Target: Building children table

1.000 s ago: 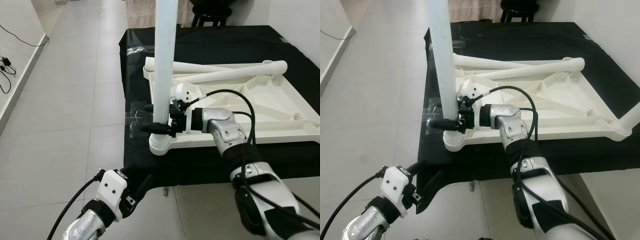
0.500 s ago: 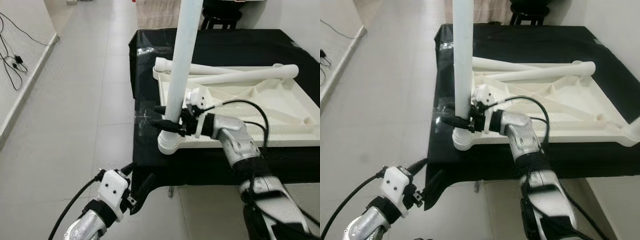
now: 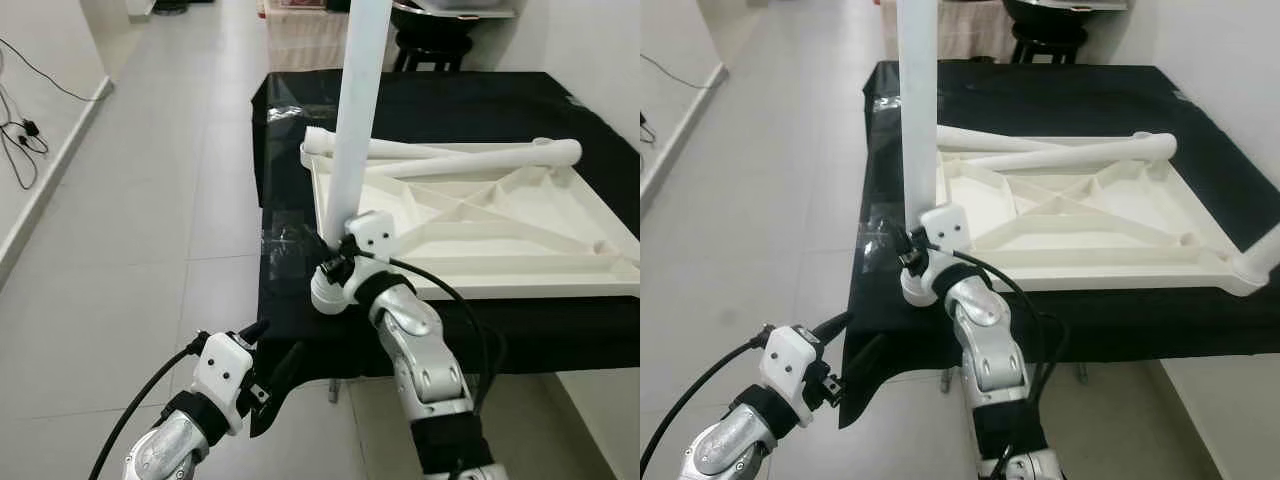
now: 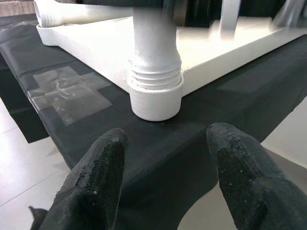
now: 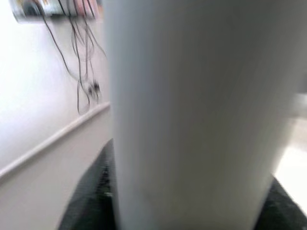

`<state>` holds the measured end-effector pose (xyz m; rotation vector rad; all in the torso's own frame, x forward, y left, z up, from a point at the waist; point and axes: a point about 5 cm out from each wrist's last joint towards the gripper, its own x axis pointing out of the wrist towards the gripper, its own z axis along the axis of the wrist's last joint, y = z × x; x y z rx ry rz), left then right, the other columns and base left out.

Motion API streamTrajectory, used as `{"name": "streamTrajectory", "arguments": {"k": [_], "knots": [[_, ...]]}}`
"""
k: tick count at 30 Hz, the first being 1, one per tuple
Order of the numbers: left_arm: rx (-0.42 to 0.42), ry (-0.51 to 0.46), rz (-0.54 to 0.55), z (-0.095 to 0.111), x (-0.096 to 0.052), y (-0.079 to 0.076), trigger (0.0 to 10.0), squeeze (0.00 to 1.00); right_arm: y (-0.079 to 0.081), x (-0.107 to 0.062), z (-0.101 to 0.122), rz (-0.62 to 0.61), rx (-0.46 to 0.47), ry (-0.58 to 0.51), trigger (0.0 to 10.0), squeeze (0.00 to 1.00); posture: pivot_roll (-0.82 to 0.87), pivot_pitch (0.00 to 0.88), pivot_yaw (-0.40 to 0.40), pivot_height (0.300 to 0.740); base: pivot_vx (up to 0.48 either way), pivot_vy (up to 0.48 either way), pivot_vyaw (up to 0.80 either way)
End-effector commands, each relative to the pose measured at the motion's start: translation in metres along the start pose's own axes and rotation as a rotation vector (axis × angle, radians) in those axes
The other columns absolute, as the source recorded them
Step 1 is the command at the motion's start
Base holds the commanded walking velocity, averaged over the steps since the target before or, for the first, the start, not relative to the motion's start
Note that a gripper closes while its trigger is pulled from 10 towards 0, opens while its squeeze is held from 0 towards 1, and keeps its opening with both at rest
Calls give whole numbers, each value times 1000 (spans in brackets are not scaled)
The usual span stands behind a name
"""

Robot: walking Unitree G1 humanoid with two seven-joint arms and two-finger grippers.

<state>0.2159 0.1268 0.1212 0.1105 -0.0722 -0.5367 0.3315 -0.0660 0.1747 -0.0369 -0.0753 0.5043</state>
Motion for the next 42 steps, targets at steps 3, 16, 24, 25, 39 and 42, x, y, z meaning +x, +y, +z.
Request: {"name": "streamTrajectory", "arguments": {"k": [3,16,24,25,39,42], "knots": [[-5,16,12,-5,-2,-1,10000,0,0,2,-3,96,76,37,10000,1000,25,173,-57,740,0,0,0],[-8,18,5,-6,-2,-5,10000,0,-24,16,40,791,-94,-4,10000,0,52,161,-65,740,0,0,0],[-4,22,11,-5,-7,-8,10000,0,-34,24,50,884,-6,10,0,0,89,181,-66,740,0,0,0],[-4,22,11,-5,-7,-8,10000,0,-34,24,50,884,-6,10,0,0,89,181,-66,740,0,0,0],[-6,23,15,-4,-10,-5,10000,0,-58,3,19,87,59,-87,0,0,42,207,-60,740,0,0,0],[-5,23,15,-4,-10,-3,10000,0,-47,-19,-3,-236,135,-57,0,0,25,204,-55,740,0,0,0]]}}
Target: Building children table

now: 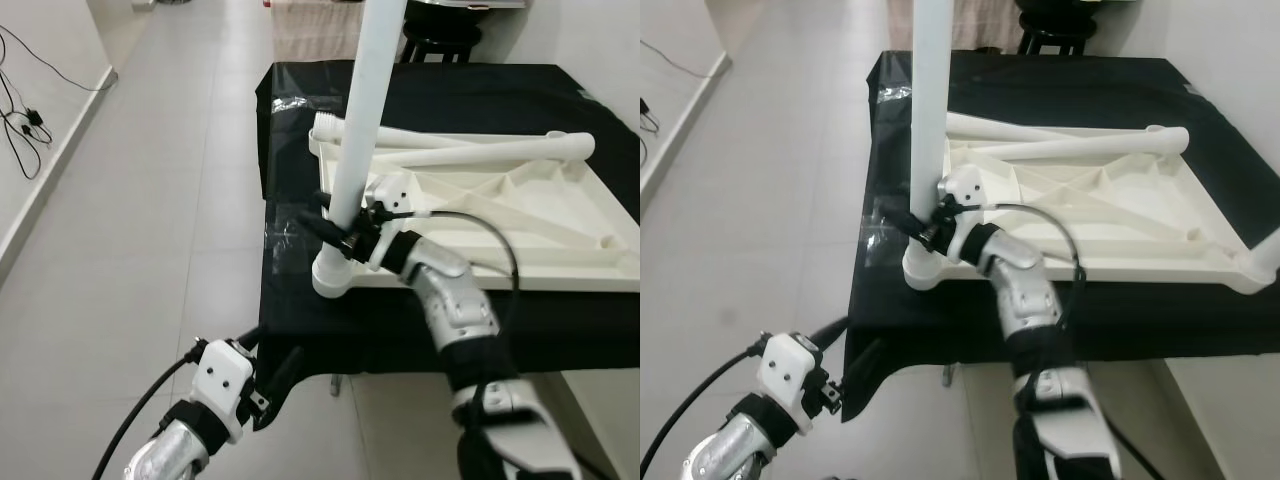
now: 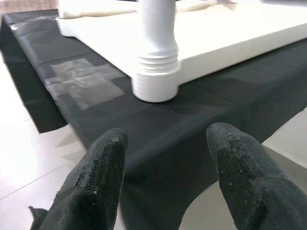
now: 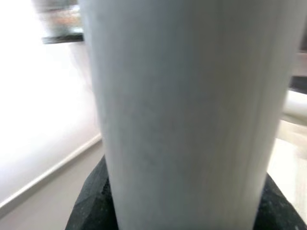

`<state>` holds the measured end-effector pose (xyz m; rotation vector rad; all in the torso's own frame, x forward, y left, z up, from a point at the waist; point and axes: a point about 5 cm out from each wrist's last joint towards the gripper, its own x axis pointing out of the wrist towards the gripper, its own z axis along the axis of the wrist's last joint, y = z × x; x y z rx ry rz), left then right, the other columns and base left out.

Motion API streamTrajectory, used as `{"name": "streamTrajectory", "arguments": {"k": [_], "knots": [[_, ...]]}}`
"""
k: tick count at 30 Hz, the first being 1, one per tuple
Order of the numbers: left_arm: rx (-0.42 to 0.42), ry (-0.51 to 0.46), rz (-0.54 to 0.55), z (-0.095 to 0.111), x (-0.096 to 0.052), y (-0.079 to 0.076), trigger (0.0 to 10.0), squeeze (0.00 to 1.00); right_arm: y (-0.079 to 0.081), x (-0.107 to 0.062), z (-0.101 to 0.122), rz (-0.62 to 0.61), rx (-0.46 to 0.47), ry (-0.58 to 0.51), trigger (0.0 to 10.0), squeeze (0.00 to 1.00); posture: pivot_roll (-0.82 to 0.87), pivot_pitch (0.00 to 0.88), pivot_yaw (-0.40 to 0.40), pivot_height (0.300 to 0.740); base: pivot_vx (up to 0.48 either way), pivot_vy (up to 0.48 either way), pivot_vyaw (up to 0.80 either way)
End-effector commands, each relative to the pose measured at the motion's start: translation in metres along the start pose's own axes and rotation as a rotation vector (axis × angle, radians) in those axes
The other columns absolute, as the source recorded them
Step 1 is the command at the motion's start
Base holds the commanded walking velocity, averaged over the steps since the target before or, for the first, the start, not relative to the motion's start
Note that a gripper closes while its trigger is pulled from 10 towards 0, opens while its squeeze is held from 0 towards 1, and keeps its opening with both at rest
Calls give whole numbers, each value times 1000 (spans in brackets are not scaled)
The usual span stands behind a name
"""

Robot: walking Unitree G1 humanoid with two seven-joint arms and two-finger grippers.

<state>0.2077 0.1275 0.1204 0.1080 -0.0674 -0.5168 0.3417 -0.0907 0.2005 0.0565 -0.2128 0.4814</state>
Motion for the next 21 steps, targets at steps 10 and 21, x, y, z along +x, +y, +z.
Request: {"name": "streamTrajectory", "arguments": {"k": [10,21], "knots": [[-3,18,-15,-6,6,6,10000,0,32,-33,-55,18,-5,184,0,0,5,172,-34,740,0,0,0],[23,20,8,-8,11,10,10000,0,23,-11,-22,348,28,128,10000,1000,24,142,-47,740,0,0,0]]}}
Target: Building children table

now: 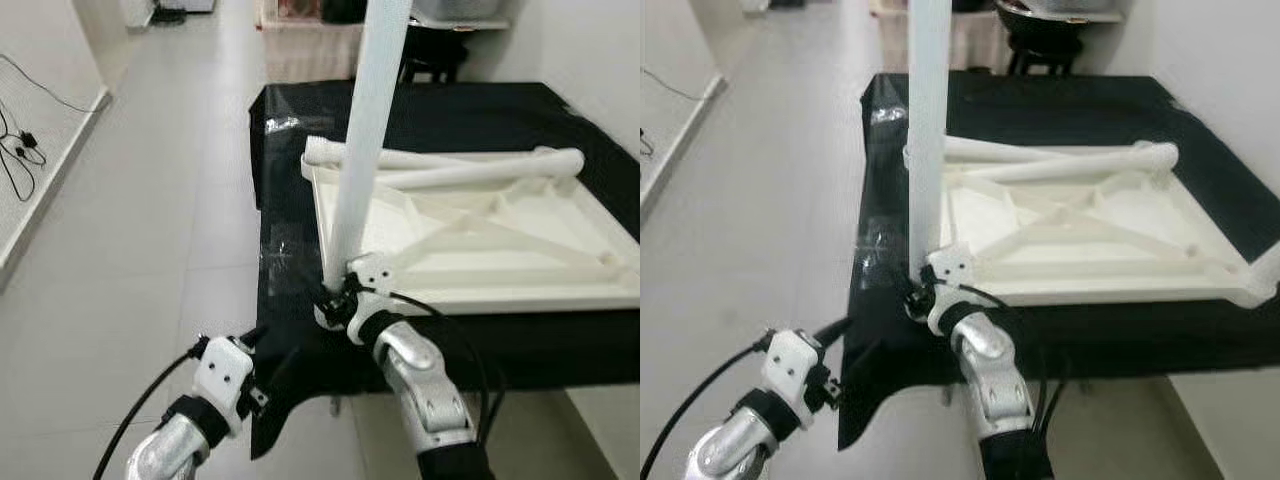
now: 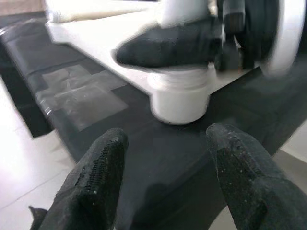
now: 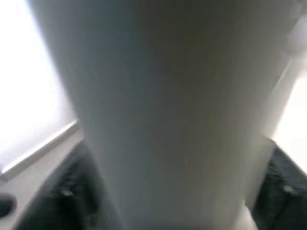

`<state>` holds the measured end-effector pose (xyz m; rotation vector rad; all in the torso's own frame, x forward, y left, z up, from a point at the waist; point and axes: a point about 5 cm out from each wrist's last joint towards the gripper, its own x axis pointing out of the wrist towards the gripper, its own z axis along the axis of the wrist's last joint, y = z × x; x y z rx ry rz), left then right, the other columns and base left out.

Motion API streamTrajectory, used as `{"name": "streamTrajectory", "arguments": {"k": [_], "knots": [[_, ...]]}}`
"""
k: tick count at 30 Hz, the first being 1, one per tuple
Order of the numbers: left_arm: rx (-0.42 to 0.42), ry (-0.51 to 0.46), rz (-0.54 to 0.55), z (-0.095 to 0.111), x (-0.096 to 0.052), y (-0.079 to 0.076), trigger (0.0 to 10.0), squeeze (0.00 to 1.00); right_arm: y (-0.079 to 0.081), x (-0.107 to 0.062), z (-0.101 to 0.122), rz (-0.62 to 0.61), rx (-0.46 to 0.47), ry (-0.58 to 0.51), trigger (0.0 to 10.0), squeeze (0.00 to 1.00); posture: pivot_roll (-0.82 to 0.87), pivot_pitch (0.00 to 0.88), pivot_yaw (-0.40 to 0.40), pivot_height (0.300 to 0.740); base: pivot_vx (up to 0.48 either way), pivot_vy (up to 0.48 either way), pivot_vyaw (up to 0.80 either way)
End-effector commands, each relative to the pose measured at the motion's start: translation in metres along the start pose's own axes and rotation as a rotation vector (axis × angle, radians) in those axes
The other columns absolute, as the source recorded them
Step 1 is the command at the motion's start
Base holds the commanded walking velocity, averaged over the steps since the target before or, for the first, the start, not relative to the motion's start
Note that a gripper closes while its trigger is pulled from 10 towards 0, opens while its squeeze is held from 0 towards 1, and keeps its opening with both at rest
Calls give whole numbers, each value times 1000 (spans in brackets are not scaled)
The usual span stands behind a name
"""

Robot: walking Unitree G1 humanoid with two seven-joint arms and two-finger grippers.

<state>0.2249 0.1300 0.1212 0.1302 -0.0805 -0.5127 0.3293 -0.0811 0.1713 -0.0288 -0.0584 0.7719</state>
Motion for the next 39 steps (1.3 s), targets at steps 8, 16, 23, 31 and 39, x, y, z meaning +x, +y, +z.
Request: {"name": "streamTrajectory", "arguments": {"k": [8,16,23,31,39], "knots": [[37,-22,-66,0,3,-14,10000,0,-29,-1,32,500,-126,66,10000,0,65,120,-53,740,0,0,0],[1,-33,-128,1,9,-18,10000,0,-48,9,39,608,-108,174,4588,0,80,114,-57,740,0,0,0],[6,-14,-103,-4,5,-12,10000,0,-58,-4,24,582,-34,168,0,0,73,113,-47,740,0,0,0],[18,-6,-92,-6,4,-3,10000,0,-55,-28,-14,295,-8,151,0,0,34,112,-37,740,0,0,0],[25,5,-57,-7,5,9,10000,0,18,-23,-36,-307,150,126,0,0,-6,112,-2,740,0,0,0]]}}
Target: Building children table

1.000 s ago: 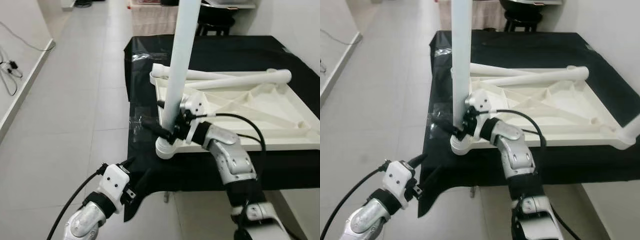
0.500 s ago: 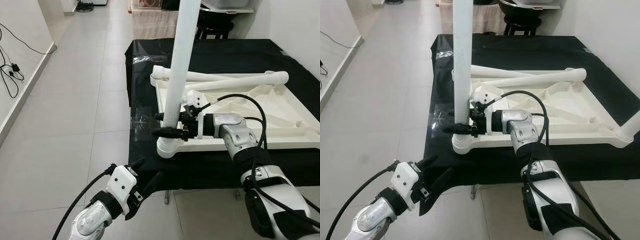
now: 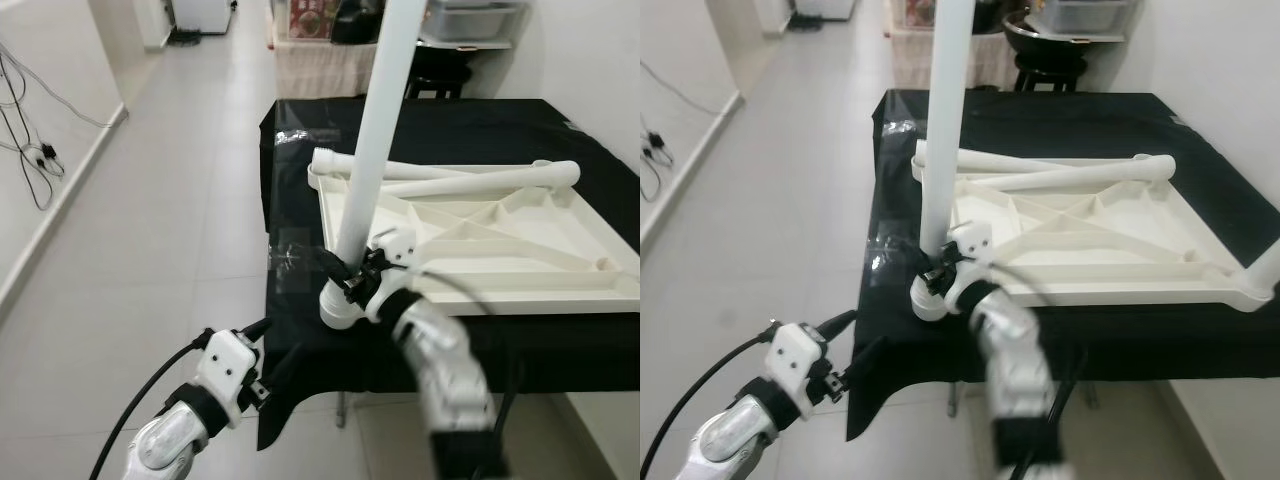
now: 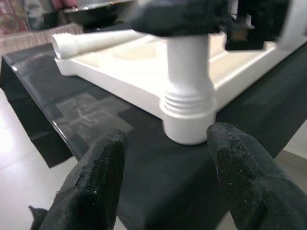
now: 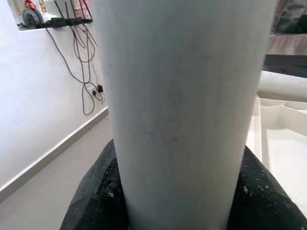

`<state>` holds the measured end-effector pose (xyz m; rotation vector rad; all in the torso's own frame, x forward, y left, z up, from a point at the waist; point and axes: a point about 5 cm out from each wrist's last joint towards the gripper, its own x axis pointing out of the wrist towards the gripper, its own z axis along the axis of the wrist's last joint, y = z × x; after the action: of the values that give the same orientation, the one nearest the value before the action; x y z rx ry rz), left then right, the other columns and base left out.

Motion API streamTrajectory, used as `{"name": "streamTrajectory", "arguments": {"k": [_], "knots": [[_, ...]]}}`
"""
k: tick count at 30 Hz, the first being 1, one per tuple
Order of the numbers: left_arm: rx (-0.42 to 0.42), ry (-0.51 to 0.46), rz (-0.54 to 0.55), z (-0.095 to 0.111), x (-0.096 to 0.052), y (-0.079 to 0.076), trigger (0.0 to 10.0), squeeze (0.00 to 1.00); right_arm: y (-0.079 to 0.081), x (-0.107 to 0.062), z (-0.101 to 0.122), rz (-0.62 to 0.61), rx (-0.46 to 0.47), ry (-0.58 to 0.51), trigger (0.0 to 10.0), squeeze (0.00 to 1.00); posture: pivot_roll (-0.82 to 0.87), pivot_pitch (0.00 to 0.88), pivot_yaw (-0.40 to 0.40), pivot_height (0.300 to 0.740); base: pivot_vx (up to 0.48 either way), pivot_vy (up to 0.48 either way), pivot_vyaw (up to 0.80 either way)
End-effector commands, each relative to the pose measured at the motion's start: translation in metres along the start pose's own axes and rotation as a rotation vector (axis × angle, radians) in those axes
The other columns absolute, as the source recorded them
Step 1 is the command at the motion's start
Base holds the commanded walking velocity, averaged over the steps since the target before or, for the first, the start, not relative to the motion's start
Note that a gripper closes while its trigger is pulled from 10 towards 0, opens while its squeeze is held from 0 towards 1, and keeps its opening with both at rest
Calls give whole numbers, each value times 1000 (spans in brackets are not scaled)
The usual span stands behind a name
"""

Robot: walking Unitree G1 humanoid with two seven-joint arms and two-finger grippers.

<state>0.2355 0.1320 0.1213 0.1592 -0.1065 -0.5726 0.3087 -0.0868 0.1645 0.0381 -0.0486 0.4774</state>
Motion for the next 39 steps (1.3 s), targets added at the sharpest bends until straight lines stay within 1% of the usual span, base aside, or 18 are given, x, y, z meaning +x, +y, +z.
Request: {"name": "streamTrajectory", "arguments": {"k": [1,3,5,6,7,8,10,11,14,15,16,21,25,34,35,36,37,39], "knots": [[-4,30,-4,-7,-2,2,10000,0,9,3,-32,-2,36,145,0,0,-18,93,13,740,0,0,0],[-9,36,-28,-8,2,2,10000,0,9,26,-30,-11,-10,136,0,0,10,83,-2,740,0,0,0],[-12,38,-36,-9,3,3,10000,0,9,31,-28,-26,-16,134,0,0,10,83,-2,740,0,0,0],[-13,38,-37,-9,4,2,10000,0,11,37,-25,-16,3,127,10000,0,26,79,-13,740,0,0,0],[-13,38,-37,-9,4,2,10000,0,11,37,-25,-16,3,127,10000,0,26,79,-13,740,0,0,0],[-12,38,-32,-9,5,2,10000,0,14,39,-19,2,21,116,10000,114,32,79,-17,740,0,0,0],[-13,37,-25,-9,5,2,10000,0,16,41,-14,29,23,99,10000,114,35,78,-20,740,0,0,0],[-13,37,-18,-9,5,2,10000,0,16,45,-7,87,28,69,10000,1000,42,77,-28,740,0,0,0],[-16,36,-13,-10,6,2,10000,0,15,49,6,199,76,31,10000,1000,52,73,-38,740,0,0,0],[-20,36,-15,-10,7,1,10000,0,9,52,14,297,46,15,10000,922,58,70,-45,740,0,0,0],[-22,36,-19,-10,7,0,10000,0,1,54,18,385,7,21,10000,0,65,70,-53,740,0,0,0],[-24,35,-27,-10,7,-4,10000,0,-16,54,19,600,-177,104,10000,0,84,72,-70,740,0,0,0],[-26,30,-29,-9,6,-7,10000,0,-29,53,25,737,-217,170,10000,0,103,80,-84,740,0,0,0],[-41,24,-23,-7,3,-12,10000,0,-44,59,32,709,-174,191,10000,0,111,101,-97,740,0,0,0],[-47,21,-24,-7,3,-14,10000,0,-47,59,33,713,-162,186,4275,0,112,110,-102,740,0,0,0],[-47,21,-24,-7,3,-14,10000,0,-47,59,33,713,-162,186,4275,0,112,110,-102,740,0,0,0],[-49,19,-25,-6,4,-16,10000,0,-50,56,32,733,-142,183,0,0,108,119,-104,740,0,0,0],[-52,18,-27,-6,4,-17,10000,0,-52,55,31,749,-126,180,0,0,102,121,-104,740,0,0,0]]}}
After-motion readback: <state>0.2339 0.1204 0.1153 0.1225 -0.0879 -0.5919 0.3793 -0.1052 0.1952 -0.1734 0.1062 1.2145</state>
